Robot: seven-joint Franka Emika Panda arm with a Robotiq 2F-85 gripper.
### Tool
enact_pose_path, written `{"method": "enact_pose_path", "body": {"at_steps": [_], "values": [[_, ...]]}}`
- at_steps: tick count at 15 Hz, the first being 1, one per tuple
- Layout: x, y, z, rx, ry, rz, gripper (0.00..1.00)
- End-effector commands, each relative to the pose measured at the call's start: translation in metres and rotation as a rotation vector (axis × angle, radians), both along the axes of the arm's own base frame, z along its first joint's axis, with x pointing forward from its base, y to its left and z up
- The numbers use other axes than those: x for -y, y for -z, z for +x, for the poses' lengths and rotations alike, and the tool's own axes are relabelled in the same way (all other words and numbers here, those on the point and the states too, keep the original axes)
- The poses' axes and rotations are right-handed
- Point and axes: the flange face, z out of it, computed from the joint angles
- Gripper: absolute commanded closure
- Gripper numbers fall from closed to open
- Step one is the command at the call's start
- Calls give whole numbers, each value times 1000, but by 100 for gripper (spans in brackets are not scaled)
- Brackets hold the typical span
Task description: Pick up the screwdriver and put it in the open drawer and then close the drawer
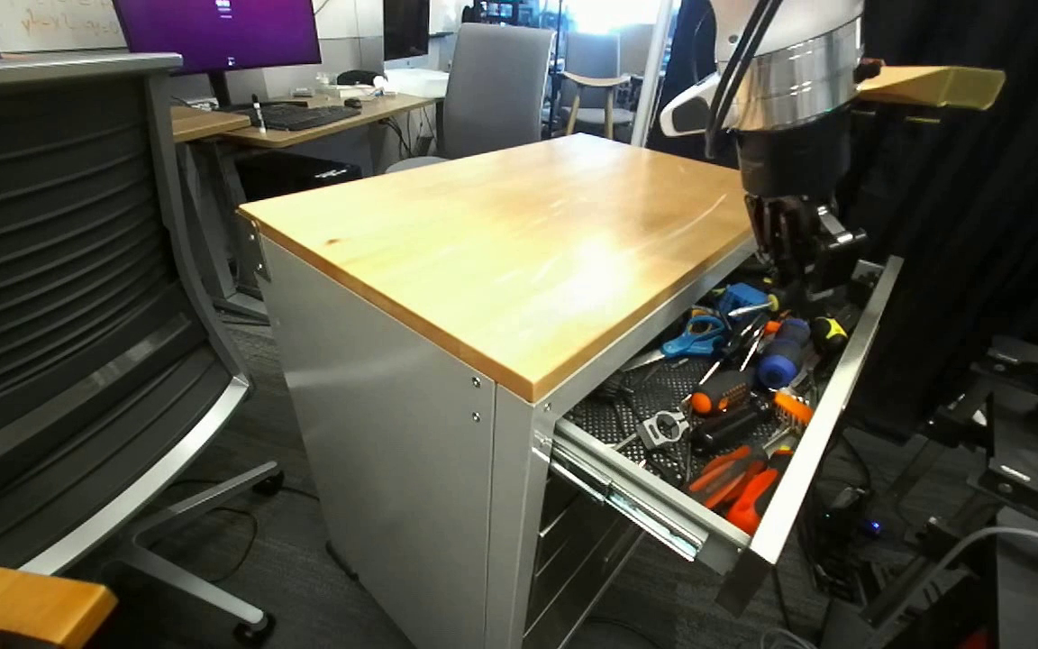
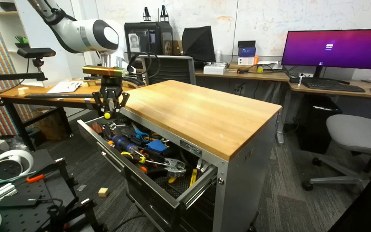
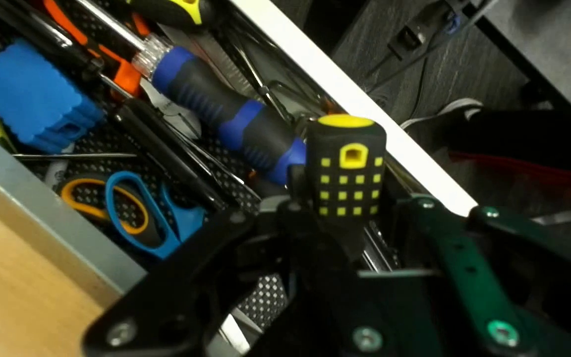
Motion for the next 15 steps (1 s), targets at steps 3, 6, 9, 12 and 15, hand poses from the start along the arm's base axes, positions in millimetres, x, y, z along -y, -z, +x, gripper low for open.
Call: {"method": "enact_pose_path", "body": {"at_steps": [3, 6, 9, 12, 15], "values": [[19, -6, 26, -38, -295, 62, 82], [22, -3, 38, -69, -414, 66, 33], [34, -4, 36, -63, -355, -43, 11], [56, 6, 14, -103, -210, -140, 0], [73, 41, -17, -136, -45, -192, 0]]}}
